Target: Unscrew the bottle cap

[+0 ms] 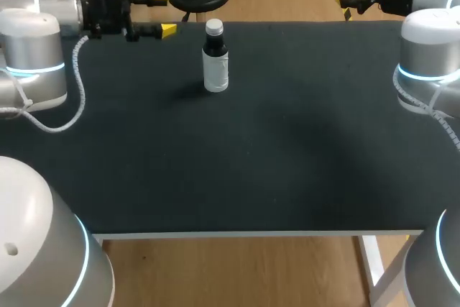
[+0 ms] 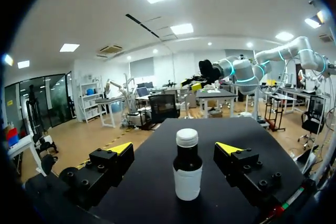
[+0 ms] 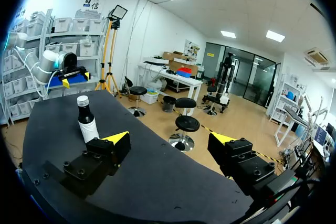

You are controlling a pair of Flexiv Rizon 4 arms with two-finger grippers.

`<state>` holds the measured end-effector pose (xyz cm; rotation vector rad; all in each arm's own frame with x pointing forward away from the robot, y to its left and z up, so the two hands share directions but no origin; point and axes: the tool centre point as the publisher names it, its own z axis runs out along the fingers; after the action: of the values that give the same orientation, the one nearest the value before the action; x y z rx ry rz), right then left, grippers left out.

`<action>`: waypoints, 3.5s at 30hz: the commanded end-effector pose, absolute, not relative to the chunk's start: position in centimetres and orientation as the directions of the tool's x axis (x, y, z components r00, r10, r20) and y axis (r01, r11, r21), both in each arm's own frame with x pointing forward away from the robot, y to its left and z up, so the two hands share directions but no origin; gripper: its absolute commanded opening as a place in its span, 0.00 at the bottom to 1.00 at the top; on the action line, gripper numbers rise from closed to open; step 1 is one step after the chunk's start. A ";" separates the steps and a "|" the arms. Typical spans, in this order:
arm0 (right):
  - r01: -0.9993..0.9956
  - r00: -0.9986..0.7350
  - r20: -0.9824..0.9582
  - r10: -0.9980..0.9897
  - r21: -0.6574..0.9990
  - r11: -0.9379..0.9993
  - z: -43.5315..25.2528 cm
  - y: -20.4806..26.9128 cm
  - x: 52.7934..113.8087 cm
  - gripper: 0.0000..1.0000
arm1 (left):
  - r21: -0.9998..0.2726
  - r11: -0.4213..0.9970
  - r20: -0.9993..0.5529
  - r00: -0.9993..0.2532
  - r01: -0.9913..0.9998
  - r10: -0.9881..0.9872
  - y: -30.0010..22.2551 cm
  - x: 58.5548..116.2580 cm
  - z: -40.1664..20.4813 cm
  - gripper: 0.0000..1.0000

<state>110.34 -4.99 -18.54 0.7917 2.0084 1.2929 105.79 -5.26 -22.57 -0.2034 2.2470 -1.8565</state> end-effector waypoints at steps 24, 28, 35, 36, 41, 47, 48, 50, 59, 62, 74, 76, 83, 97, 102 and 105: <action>0.155 -0.632 -0.174 0.755 0.926 0.344 -18.5 -5.0 110.4 1.00 | -0.975 0.218 0.011 -0.995 -0.033 -0.099 -9.5 106.8 -27.7 1.00; 0.155 -0.632 -0.174 0.755 0.926 0.344 -18.5 -5.0 110.4 1.00 | -0.976 0.217 0.011 -0.996 -0.030 -0.087 -10.2 106.8 -28.0 1.00; 0.155 -0.632 -0.174 0.755 0.926 0.344 -18.5 -5.0 110.4 1.00 | -0.974 0.225 0.022 -0.998 -0.033 -0.052 -11.4 106.8 -28.7 1.00; 0.155 -0.632 -0.174 0.755 0.926 0.344 -18.5 -5.0 110.4 1.00 | -0.974 0.225 0.023 -0.998 -0.034 -0.051 -11.6 106.9 -28.7 1.00; 0.155 -0.632 -0.174 0.755 0.926 0.344 -18.5 -5.0 110.4 1.00 | -0.974 0.222 0.025 -0.999 -0.034 -0.043 -12.3 107.1 -28.8 1.00; 0.155 -0.632 -0.174 0.755 0.926 0.344 -18.5 -5.0 110.4 1.00 | -0.975 0.218 0.028 -0.999 -0.033 -0.027 -13.2 107.4 -29.0 1.00; 0.155 -0.632 -0.174 0.755 0.926 0.344 -18.5 -5.0 110.4 1.00 | -0.976 0.217 0.028 -0.999 -0.032 -0.025 -13.3 107.4 -29.0 1.00; 0.155 -0.632 -0.174 0.755 0.926 0.344 -18.5 -5.0 110.4 1.00 | -0.977 0.213 0.026 -0.999 -0.030 -0.020 -13.6 107.4 -29.0 1.00; 0.155 -0.632 -0.174 0.755 0.926 0.344 -18.5 -5.0 110.4 1.00 | -0.978 0.206 0.022 -1.000 -0.022 0.000 -14.4 107.0 -29.1 1.00; 0.155 -0.632 -0.174 0.755 0.926 0.344 -18.5 -5.0 110.4 1.00 | -0.978 0.207 0.022 -1.000 -0.020 0.005 -14.6 106.8 -29.1 1.00; 0.155 -0.632 -0.174 0.755 0.926 0.344 -18.5 -5.0 110.4 1.00 | -0.980 0.195 0.033 -0.999 -0.029 0.013 -15.4 106.6 -29.4 1.00; 0.155 -0.632 -0.174 0.755 0.926 0.344 -18.5 -5.0 110.4 1.00 | -0.980 0.195 0.032 -0.999 -0.029 0.015 -15.5 106.5 -29.5 1.00; 0.155 -0.632 -0.174 0.755 0.926 0.344 -18.5 -5.0 110.4 1.00 | -0.979 0.198 0.040 -0.999 -0.037 0.012 -15.5 106.6 -29.8 1.00; 0.155 -0.632 -0.174 0.755 0.926 0.344 -18.5 -5.0 110.4 1.00 | -0.984 0.172 0.039 -0.999 -0.035 0.017 -15.7 106.5 -29.3 0.96; 0.155 -0.632 -0.174 0.755 0.926 0.344 -18.5 -5.0 110.4 1.00 | -0.984 0.173 0.032 -0.999 -0.029 0.018 -15.7 106.5 -29.3 0.33; 0.155 -0.632 -0.174 0.755 0.926 0.344 -18.5 -5.0 110.4 1.00 | -0.984 0.175 0.031 -0.999 -0.028 0.019 -15.7 106.5 -29.3 0.33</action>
<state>110.34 -4.99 -18.54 0.7917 2.0084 1.2929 106.27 -15.76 -29.17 -0.0161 2.4334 -2.0366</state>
